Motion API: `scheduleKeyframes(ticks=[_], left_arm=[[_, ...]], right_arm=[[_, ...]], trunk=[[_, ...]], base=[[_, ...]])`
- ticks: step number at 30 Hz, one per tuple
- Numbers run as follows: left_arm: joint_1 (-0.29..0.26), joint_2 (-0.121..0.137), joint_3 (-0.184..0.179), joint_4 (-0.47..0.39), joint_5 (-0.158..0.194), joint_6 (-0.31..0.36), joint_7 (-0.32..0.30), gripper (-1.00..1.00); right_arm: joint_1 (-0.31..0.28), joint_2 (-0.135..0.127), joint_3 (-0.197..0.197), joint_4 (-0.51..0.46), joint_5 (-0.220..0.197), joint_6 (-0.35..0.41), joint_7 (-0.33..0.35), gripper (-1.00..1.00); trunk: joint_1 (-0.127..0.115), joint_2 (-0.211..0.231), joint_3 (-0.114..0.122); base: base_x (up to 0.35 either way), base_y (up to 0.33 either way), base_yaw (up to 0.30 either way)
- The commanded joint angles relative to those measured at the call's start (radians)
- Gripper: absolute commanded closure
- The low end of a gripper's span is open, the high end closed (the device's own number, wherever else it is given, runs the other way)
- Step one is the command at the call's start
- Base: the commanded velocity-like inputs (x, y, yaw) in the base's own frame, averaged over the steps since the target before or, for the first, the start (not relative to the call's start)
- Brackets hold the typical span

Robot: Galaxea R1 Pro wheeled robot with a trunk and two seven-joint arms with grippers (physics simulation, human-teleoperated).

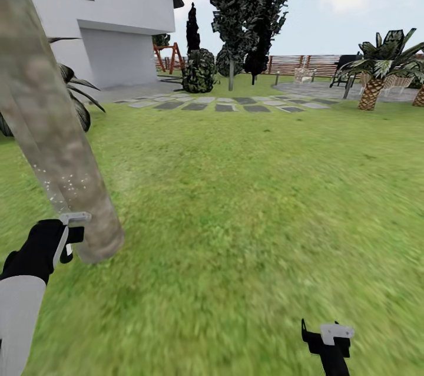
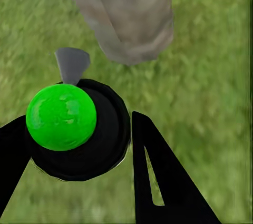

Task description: In the garden, pick up the pesticide atomizer on the floor and spray pesticide onto both trees until each tree trunk is fully covered.

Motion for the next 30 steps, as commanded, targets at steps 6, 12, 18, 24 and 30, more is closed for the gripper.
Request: scheduleKeyframes(ticks=[6, 12, 18, 24, 30], left_arm=[[-0.001, 0.000, 0.001, -0.001, -0.006, 0.005, -0.002, 1.00], [0.000, 0.004, 0.002, 0.014, -0.008, 0.001, -0.002, 1.00], [0.001, -0.005, 0.002, 0.168, -0.004, -0.191, 0.002, 1.00], [0.001, -0.035, 0.001, 0.310, 0.002, -0.378, 0.081, 1.00], [-0.001, -0.036, 0.004, 0.307, -0.003, -0.314, 0.090, 1.00]], right_arm=[[-0.001, 0.000, -0.004, 0.002, 0.011, -0.002, -0.007, -1.00], [-0.001, 0.000, -0.004, 0.002, 0.011, -0.002, -0.007, -1.00], [-0.001, 0.001, -0.004, 0.003, 0.011, -0.002, -0.007, -1.00], [-0.001, 0.003, -0.002, 0.003, 0.012, -0.002, -0.007, -1.00], [-0.001, 0.003, -0.002, 0.002, 0.011, -0.002, -0.007, -1.00]], trunk=[[0.000, 0.000, -0.001], [0.000, 0.000, -0.001], [0.000, 0.000, -0.001], [0.000, 0.000, -0.001], [0.000, 0.000, -0.001]], base=[[0.188, -0.230, 0.008], [0.189, -0.230, 0.223], [0.188, -0.230, 0.277], [0.184, -0.231, 0.268], [0.204, -0.222, 0.026]])
